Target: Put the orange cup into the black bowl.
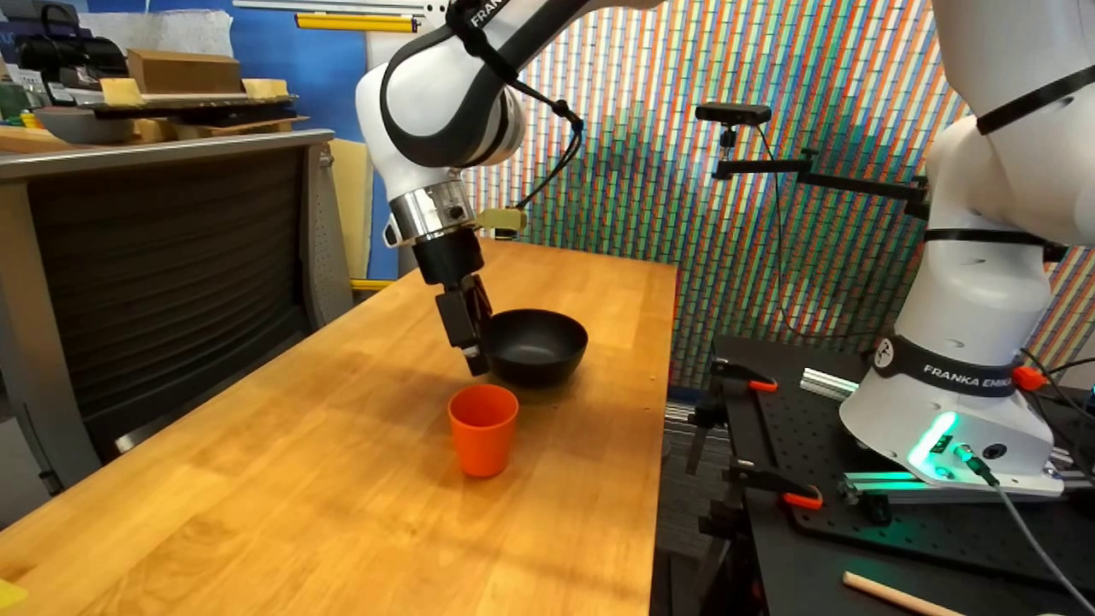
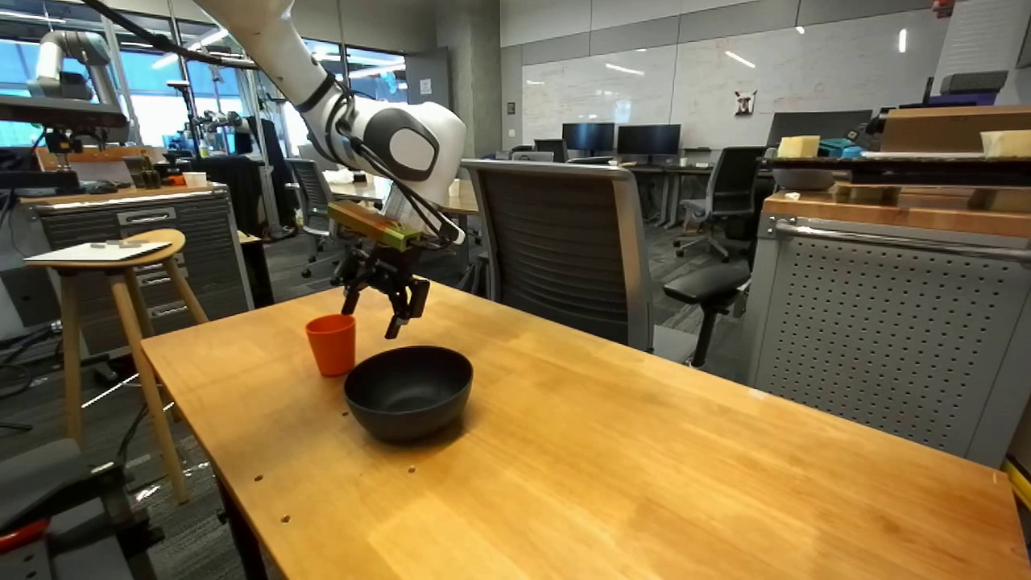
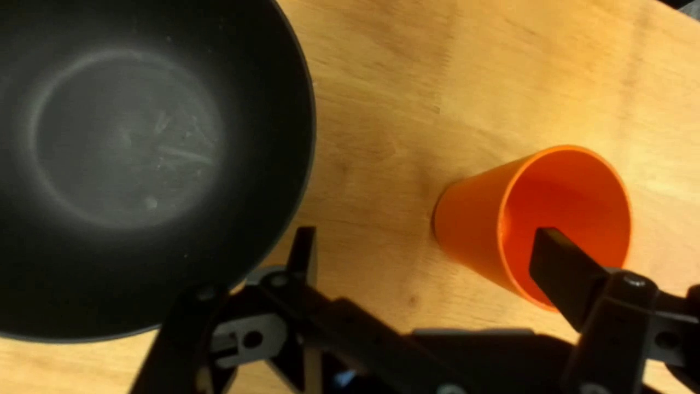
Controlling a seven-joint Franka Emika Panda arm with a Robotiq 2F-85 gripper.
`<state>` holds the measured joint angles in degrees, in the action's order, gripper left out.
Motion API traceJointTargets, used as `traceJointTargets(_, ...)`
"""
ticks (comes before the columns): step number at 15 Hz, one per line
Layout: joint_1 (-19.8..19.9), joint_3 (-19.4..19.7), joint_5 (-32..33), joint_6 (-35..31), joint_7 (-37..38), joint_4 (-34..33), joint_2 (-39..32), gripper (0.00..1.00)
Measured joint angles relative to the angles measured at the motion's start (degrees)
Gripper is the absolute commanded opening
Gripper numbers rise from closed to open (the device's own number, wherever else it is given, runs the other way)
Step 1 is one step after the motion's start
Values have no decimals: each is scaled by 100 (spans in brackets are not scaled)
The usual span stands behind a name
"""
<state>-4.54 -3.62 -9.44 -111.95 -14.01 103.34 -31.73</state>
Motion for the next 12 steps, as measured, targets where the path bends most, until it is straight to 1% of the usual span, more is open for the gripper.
traceJointTargets(3, 17, -107, -48, 255, 9, -70, -18, 100)
traceJointTargets(5, 18, -177, -92, 313, 10, -84, -31, 99)
traceJointTargets(6, 18, -205, -93, 314, 11, -84, -41, 75)
traceJointTargets(7, 15, -224, -93, 312, 14, -84, -54, 74)
traceJointTargets(8, 6, -228, -86, 276, 17, -79, -71, 70)
traceJointTargets(9, -3, -228, -67, 220, 19, -71, -100, 60)
traceJointTargets(12, -22, -228, 22, 2, 30, -19, -231, 36)
